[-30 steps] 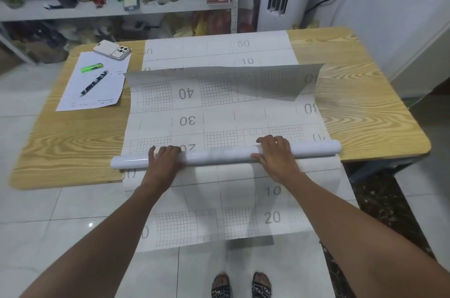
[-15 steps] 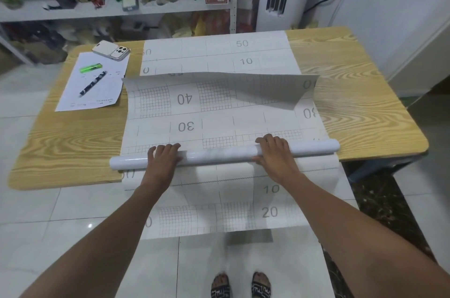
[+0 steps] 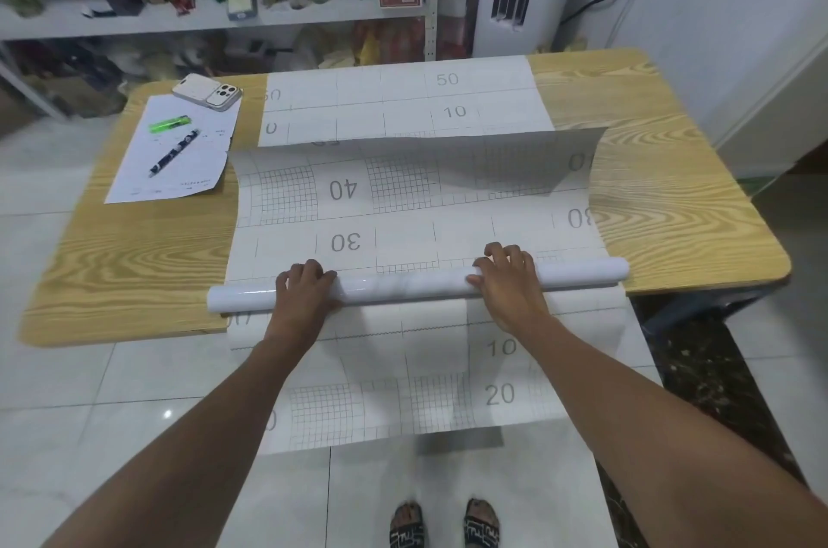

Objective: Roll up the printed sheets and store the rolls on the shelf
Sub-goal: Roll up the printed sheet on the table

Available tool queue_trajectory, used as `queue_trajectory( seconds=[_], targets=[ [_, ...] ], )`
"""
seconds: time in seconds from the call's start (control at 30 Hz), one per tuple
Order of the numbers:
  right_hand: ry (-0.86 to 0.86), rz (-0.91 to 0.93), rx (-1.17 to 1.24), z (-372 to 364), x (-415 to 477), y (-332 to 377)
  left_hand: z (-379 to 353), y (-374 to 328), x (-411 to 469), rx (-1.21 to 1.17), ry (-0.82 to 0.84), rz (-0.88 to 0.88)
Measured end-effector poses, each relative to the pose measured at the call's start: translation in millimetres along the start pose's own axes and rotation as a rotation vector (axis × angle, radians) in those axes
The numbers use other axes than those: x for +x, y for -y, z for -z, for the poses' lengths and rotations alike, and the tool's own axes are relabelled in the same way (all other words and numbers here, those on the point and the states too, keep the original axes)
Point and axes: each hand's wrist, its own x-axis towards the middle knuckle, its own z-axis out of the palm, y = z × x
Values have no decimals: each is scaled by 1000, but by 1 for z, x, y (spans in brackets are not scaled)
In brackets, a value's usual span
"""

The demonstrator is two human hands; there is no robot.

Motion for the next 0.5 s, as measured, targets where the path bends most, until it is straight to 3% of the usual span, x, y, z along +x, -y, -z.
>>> queue_trajectory(
  seconds=[0.5],
  targets=[
    [10, 11, 91, 2, -3, 1, -4, 3, 2, -44, 46, 5]
  ],
)
